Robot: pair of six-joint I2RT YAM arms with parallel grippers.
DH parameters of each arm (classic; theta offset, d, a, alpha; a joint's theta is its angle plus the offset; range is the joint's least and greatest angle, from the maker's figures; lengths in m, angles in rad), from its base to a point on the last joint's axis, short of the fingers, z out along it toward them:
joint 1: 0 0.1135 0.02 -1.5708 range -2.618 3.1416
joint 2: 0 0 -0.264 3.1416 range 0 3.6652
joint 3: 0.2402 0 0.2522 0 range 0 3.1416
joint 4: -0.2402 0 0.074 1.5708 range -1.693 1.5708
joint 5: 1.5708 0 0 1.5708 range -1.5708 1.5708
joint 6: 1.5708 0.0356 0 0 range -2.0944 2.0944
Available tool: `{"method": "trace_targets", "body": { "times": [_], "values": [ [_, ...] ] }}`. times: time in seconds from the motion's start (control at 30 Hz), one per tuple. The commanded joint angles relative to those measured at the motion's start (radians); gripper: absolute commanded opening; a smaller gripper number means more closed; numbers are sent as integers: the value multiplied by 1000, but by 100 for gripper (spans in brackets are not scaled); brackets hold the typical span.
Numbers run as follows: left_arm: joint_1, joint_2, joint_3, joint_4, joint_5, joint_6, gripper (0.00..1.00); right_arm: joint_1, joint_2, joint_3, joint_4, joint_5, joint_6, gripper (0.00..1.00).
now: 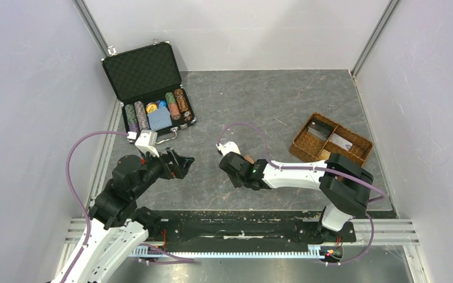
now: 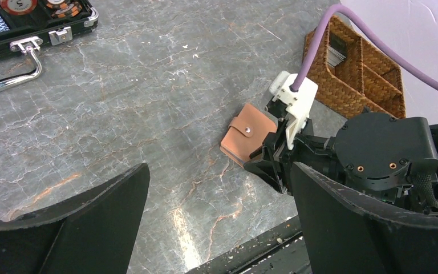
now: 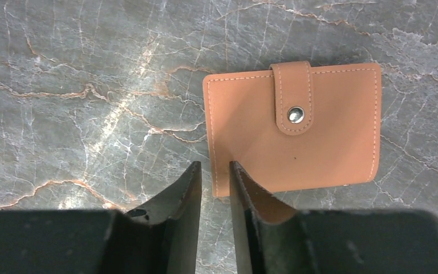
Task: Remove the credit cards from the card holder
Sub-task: Move the card holder to the center of the board.
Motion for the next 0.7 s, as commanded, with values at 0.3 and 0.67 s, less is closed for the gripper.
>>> {"method": "trace_targets", "body": {
  "times": [0.3, 0.67],
  "values": [
    [-1, 36, 10, 10, 10, 1, 100, -83, -176, -92, 67, 42, 9, 32],
    [-3, 538, 102, 37, 210, -26, 92, -157, -507, -442, 324, 25, 327, 39]
  ]
}}
